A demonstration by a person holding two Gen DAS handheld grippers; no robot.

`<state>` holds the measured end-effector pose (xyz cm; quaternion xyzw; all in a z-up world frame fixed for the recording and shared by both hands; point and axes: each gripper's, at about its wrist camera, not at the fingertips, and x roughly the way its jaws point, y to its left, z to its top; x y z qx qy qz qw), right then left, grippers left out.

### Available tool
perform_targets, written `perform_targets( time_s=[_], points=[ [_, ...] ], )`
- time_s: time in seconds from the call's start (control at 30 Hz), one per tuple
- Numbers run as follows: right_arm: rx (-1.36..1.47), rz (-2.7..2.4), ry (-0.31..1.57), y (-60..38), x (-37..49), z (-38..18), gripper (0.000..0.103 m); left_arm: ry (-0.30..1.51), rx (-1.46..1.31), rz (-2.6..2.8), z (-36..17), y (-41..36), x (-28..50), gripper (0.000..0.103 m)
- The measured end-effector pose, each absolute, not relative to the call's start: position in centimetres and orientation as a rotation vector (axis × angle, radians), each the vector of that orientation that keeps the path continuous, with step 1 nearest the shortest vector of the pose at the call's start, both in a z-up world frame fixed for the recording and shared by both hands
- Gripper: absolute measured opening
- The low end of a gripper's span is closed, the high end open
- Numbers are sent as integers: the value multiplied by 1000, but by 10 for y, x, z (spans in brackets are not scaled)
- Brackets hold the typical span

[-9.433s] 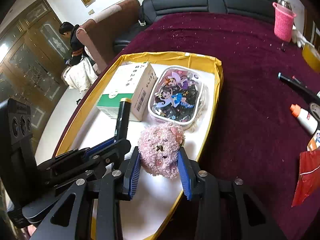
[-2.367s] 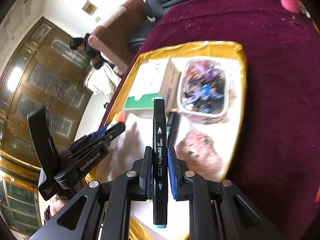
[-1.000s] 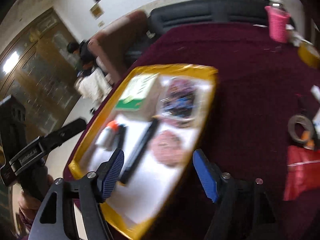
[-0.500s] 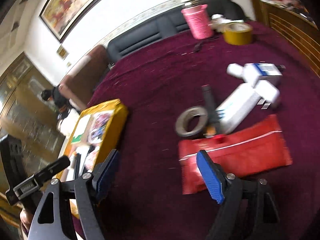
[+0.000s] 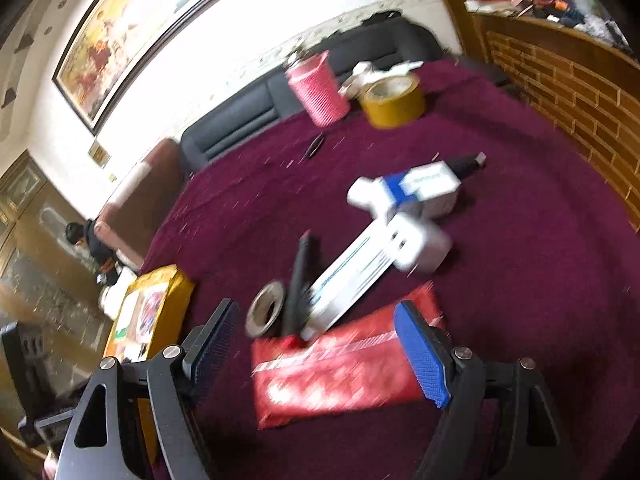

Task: Organize objects
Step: 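Move both grippers back toward the tape roll and white chargers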

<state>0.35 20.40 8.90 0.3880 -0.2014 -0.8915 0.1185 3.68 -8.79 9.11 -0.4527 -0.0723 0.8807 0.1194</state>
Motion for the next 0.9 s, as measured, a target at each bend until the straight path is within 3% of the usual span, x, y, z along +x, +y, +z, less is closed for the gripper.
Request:
perform_targets(
  time_s=[0.3,0.57,0.63,0.7,0.9],
  points=[
    [1057,-2825,-653,259,-27,72,84,-107,-1320,2610,87,-65,2,83],
    [1107,-2839,-736,277,-30,52,84,59,-1332,2556,49,-16,-52,83],
    [1110,-2836,-726,274,-30,52,85,105,-1340,2560,41,-10,-63,78],
    [1127,-2828,-706,270,-31,51,85,128,-1349,2521,37,-6,-69,67],
    [1149,-2817,-648,257,-32,48,85,256,-1367,2446,20,12,-76,64]
  ],
)
